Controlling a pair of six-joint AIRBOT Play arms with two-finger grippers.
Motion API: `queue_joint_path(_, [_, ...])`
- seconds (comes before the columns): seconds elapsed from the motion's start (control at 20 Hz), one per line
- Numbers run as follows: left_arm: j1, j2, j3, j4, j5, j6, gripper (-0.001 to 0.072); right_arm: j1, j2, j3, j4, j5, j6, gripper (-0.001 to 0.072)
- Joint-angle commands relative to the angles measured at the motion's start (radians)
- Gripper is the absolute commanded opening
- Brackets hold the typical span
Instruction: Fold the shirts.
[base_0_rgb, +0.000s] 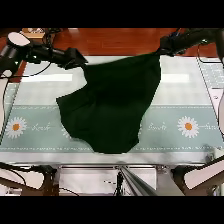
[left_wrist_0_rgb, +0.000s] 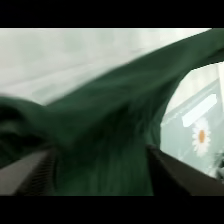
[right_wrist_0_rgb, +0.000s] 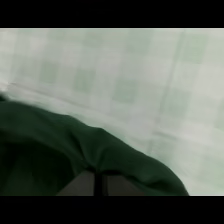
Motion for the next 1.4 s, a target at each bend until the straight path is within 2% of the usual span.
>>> queue_joint_path(0.0, [0.027, -0.036, 0.024, -0.094, -0.017, 0.026, 0.0714, 0.023, -0.019, 0.001, 0.004, -0.053, -0.030, 0.0032])
queue_joint_path(0.05, [0.056, -0.036, 0.055, -0.093, -0.052, 0.016, 0.0712, 0.023, -0.006, 0.001, -0.008, -0.060, -0.037, 0.0032])
queue_joint_path(0.1, [0.095, -0.035, 0.096, -0.076, -0.104, -0.017, 0.0668, 0.018, 0.012, 0.001, -0.043, -0.064, -0.037, 0.0032])
queue_joint_path(0.2, [0.176, -0.021, 0.164, -0.005, -0.253, -0.092, 0.0603, 0.004, 0.053, 0.002, -0.133, -0.064, -0.037, 0.0032])
queue_joint_path(0.25, [0.217, 0.001, 0.177, 0.056, -0.331, -0.132, 0.0601, -0.005, 0.071, 0.002, -0.177, -0.064, -0.038, 0.0032])
queue_joint_path(0.3, [0.251, 0.033, 0.173, 0.142, -0.398, -0.203, 0.0563, -0.015, 0.088, 0.002, -0.213, -0.062, -0.038, 0.0032])
queue_joint_path(0.35, [0.274, 0.073, 0.157, 0.223, -0.433, -0.238, 0.0447, -0.026, 0.100, 0.002, -0.232, -0.057, -0.037, 0.0032])
queue_joint_path(0.4, [0.287, 0.126, 0.126, 0.295, -0.444, -0.240, 0.0435, -0.039, 0.106, 0.002, -0.232, -0.048, -0.037, 0.0032])
queue_joint_path(0.5, [0.294, 0.249, 0.023, 0.376, -0.443, -0.236, 0.0436, -0.055, 0.108, 0.002, -0.234, -0.018, -0.037, 0.0032])
queue_joint_path(0.65, [0.280, 0.446, -0.243, 0.374, -0.432, -0.221, 0.0450, -0.060, 0.107, 0.002, -0.238, -0.012, -0.039, 0.0032])
queue_joint_path(0.75, [0.262, 0.580, -0.491, 0.371, -0.401, -0.210, 0.0483, -0.060, 0.107, 0.002, -0.238, -0.012, -0.040, 0.0032])
queue_joint_path(0.8, [0.254, 0.651, -0.631, 0.355, -0.372, -0.210, 0.0551, -0.060, 0.107, 0.002, -0.238, -0.012, -0.040, 0.0032])
queue_joint_path(0.85, [0.247, 0.715, -0.763, 0.313, -0.343, -0.211, 0.0581, -0.060, 0.107, 0.002, -0.238, -0.012, -0.041, 0.0032])
queue_joint_path(1.05, [0.203, 0.897, -1.193, 0.059, -0.246, -0.210, 0.0581, -0.060, 0.107, 0.002, -0.237, -0.019, -0.048, 0.0032])
queue_joint_path(1.15, [0.136, 0.915, -1.299, 0.040, -0.200, -0.248, 0.0581, -0.060, 0.107, 0.002, -0.237, -0.019, -0.048, 0.0032])
queue_joint_path(1.35, [-0.040, 0.897, -1.324, 0.011, -0.019, -0.304, 0.0581, -0.060, 0.105, 0.001, -0.236, -0.018, -0.048, 0.0032])
